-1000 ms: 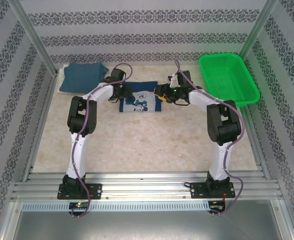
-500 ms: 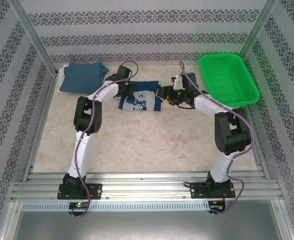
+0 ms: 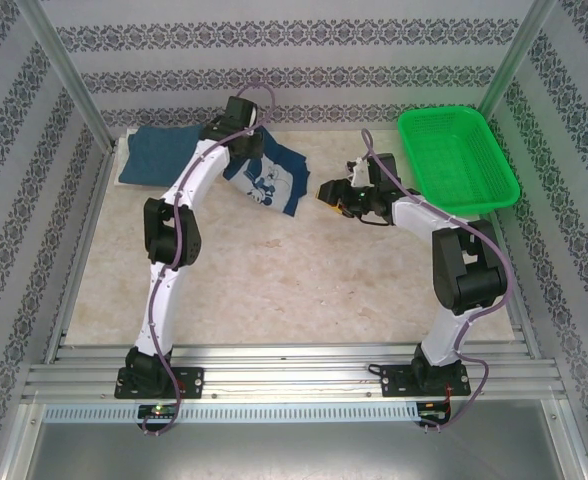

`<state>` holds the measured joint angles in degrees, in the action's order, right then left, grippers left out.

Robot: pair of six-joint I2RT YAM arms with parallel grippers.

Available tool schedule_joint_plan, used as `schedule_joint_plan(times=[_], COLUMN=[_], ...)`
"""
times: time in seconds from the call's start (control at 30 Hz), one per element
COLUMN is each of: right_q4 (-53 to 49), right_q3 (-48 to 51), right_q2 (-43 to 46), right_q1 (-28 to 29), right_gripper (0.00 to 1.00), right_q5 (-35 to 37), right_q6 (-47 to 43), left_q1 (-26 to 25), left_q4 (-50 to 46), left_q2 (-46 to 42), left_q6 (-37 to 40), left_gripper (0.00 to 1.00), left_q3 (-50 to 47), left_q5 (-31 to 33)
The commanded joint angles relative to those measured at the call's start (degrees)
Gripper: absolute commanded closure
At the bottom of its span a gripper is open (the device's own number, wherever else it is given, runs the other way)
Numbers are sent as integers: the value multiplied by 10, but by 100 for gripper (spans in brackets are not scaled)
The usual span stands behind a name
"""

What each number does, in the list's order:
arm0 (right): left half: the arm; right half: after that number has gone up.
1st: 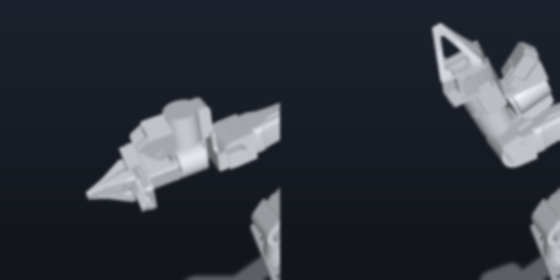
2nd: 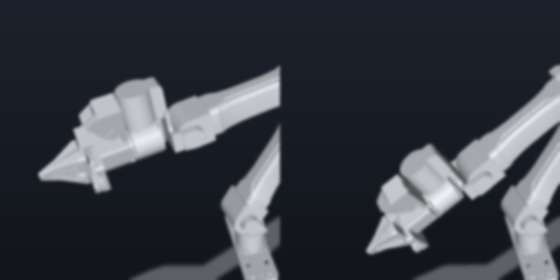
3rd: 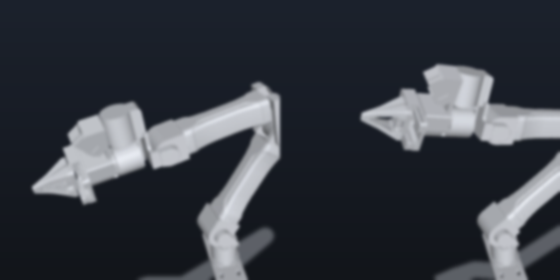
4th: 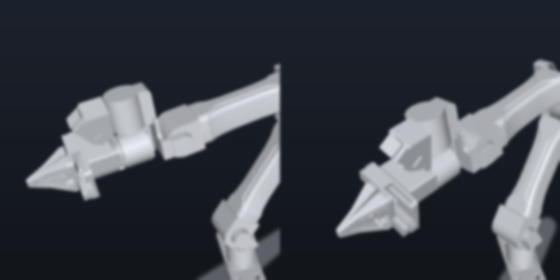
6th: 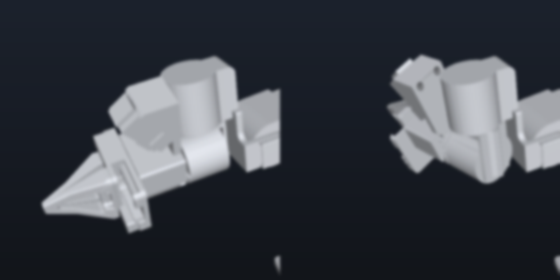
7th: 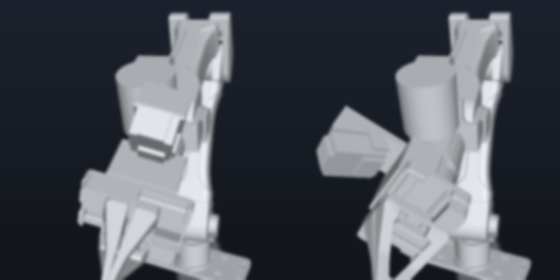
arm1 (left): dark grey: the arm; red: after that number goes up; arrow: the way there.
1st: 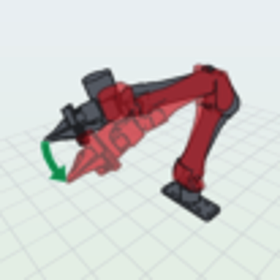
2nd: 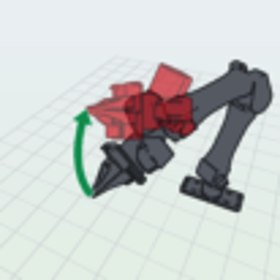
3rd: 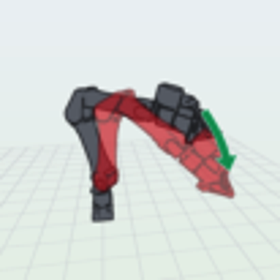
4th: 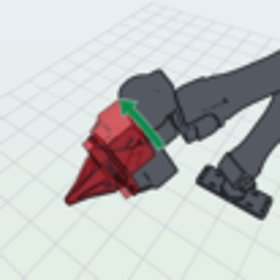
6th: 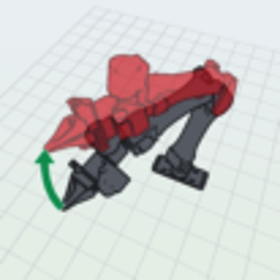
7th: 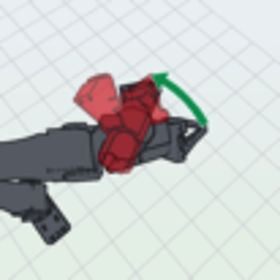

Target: Fold and stack the t-shirts

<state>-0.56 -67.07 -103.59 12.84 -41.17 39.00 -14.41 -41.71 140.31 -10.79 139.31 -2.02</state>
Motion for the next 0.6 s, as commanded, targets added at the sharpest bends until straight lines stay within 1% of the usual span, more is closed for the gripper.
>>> schedule_joint_plan(times=[0.0,0.1,0.23,0.37,0.57], right_q4=[19,27,29,31,30], right_q3=[7,8,9,10,13], right_q2=[-11,-18,-24,-30,-38], right_q1=[-5,-4,-4,-3,-2], right_gripper=[49,49,49,49,49], right_q5=[0,0,0,-1,-1], right_q6=[-7,-3,-3,-2,-9], left_q1=[21,32,40,66,112], left_q4=[-47,-67,-93,-85,-66], left_q2=[-19,-7,8,6,5], left_q6=[49,73,127,146,150], left_gripper=[100,100,100,100,100], left_q3=[33,70,125,128,131], left_q5=[17,19,41,45,41])
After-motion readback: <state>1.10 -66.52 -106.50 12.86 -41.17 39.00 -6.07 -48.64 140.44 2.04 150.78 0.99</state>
